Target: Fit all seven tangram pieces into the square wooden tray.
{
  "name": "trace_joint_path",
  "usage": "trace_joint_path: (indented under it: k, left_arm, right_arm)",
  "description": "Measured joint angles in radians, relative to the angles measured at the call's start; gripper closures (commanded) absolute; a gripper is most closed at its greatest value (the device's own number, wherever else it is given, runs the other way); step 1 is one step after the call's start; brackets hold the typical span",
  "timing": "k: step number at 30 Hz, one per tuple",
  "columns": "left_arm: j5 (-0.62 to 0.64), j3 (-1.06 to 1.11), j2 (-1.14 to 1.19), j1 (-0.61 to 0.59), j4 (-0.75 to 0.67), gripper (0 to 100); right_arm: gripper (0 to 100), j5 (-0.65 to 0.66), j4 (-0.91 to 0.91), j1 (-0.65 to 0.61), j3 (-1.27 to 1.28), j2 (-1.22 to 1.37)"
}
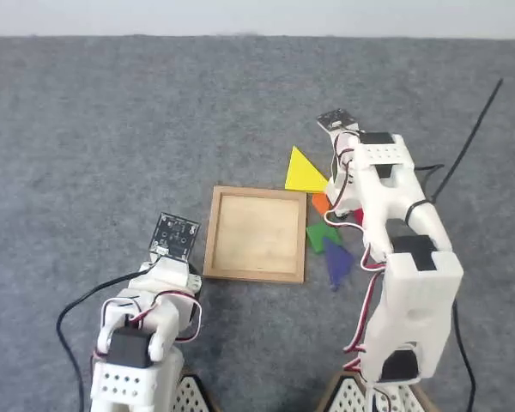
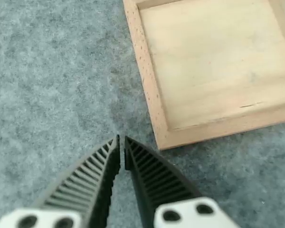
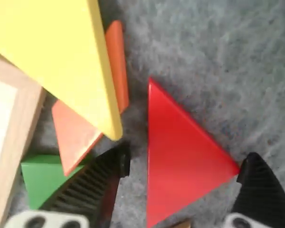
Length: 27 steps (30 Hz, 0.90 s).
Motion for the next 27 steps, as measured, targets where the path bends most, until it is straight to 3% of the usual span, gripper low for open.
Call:
trace_joint_path:
  k: [3, 16, 27]
  left_arm:
    - [0.0, 0.0, 0.0, 0.002, 0.0, 98]
    - [0.0, 0.0, 0.0, 0.0, 0.0, 98]
    - [0.0, 0.0, 0.0, 0.0, 0.0, 98]
  right_arm:
    - [77.2, 0.0, 0.002, 0.009, 0.0, 0.0]
    - [76.8, -0.014, 0.0, 0.041, -0.014, 0.0]
    - [76.8, -0.031, 0.025, 0.046, 0.103, -0.178]
